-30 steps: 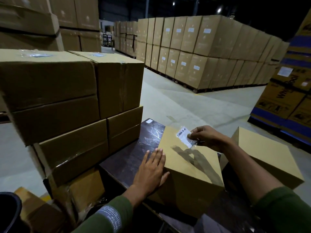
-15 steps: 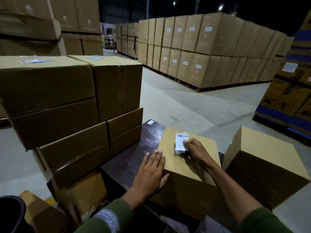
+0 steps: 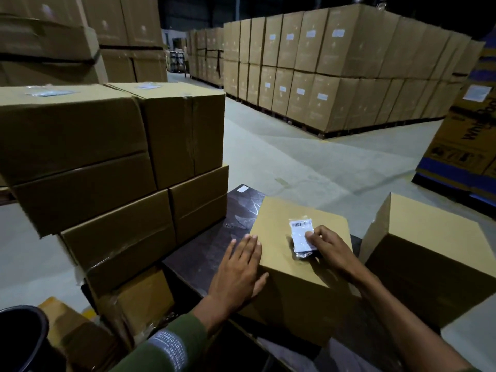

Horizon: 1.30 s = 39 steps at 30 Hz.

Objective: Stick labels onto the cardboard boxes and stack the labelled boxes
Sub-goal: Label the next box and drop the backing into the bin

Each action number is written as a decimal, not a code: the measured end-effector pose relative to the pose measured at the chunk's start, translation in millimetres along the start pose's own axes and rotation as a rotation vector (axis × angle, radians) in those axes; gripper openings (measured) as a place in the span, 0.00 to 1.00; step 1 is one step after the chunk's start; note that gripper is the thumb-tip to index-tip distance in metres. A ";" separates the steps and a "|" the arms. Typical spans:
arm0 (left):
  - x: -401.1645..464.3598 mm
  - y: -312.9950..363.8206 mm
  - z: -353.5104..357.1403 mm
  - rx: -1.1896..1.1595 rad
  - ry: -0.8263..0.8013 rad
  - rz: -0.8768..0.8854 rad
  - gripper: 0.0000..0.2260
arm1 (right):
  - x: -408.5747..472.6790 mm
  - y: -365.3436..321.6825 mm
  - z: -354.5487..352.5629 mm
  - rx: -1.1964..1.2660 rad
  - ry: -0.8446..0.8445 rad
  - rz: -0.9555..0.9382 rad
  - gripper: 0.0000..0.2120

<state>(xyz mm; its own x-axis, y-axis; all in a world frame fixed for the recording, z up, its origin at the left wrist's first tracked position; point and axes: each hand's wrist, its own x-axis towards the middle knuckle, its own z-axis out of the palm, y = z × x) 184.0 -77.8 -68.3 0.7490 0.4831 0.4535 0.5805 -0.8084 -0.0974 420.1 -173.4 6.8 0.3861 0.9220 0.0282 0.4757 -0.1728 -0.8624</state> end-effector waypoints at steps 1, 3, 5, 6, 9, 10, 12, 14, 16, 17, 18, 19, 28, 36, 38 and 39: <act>-0.2 -0.4 0.4 0.000 0.000 0.001 0.31 | 5.2 -0.3 -0.5 -0.010 0.016 0.003 0.12; -0.3 -1.1 0.1 0.008 -0.009 0.004 0.31 | 18.9 -1.5 2.6 -0.036 0.050 0.008 0.13; 0.4 -1.7 -1.6 0.027 -0.023 0.007 0.31 | 32.5 -4.6 10.2 -0.044 0.066 0.010 0.15; 0.1 -1.9 -1.9 0.032 -0.029 0.005 0.31 | 37.6 -6.8 14.8 -0.039 0.059 0.009 0.14; -0.5 0.0 -3.4 0.040 -0.046 -0.003 0.31 | 35.9 -12.6 20.3 -0.009 0.018 -0.013 0.13; -0.9 0.8 -4.3 0.039 -0.054 -0.006 0.31 | 32.0 -10.9 19.7 0.003 -0.001 -0.021 0.13; -1.5 1.4 -5.5 0.037 -0.048 -0.006 0.31 | 24.0 -0.9 15.2 0.018 -0.046 -0.040 0.12; -1.4 2.0 -5.5 0.035 -0.030 0.000 0.31 | 18.8 13.5 5.2 0.007 -0.075 -0.057 0.13; -1.1 2.2 -5.6 0.047 -0.022 0.001 0.31 | 16.3 21.8 -6.9 -0.016 -0.079 -0.045 0.13; -0.8 2.3 -5.3 0.052 -0.023 0.001 0.31 | 16.0 22.6 -12.6 -0.020 -0.075 -0.038 0.13; -0.5 2.4 -5.2 0.057 -0.028 0.000 0.31 | 16.7 21.5 -17.1 -0.020 -0.063 -0.035 0.13; -0.1 2.6 -5.2 0.059 -0.033 -0.001 0.31 | 19.3 20.0 -19.5 -0.028 -0.046 -0.035 0.13; 1.0 3.1 -12.2 0.083 -0.106 -0.026 0.31 | 39.9 -8.2 4.6 -0.016 -0.044 -0.038 0.12; 3.9 4.6 -20.8 0.083 -0.163 -0.018 0.31 | 4.1 -1.7 -5.2 0.456 -0.111 0.092 0.08; 6.3 2.1 -24.5 0.083 -0.177 -0.012 0.31 | -7.8 -13.6 -5.3 0.629 -0.080 0.134 0.06; 6.0 0.5 -26.3 0.080 -0.181 -0.011 0.32 | -13.0 -18.7 -3.8 0.680 -0.064 0.154 0.05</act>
<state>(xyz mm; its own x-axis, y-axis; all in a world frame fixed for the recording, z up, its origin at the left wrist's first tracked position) 180.4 -84.1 -42.3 0.7837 0.5498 0.2890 0.6068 -0.7772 -0.1667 409.2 -183.5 24.5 0.3525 0.9265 -0.1313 -0.1888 -0.0670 -0.9797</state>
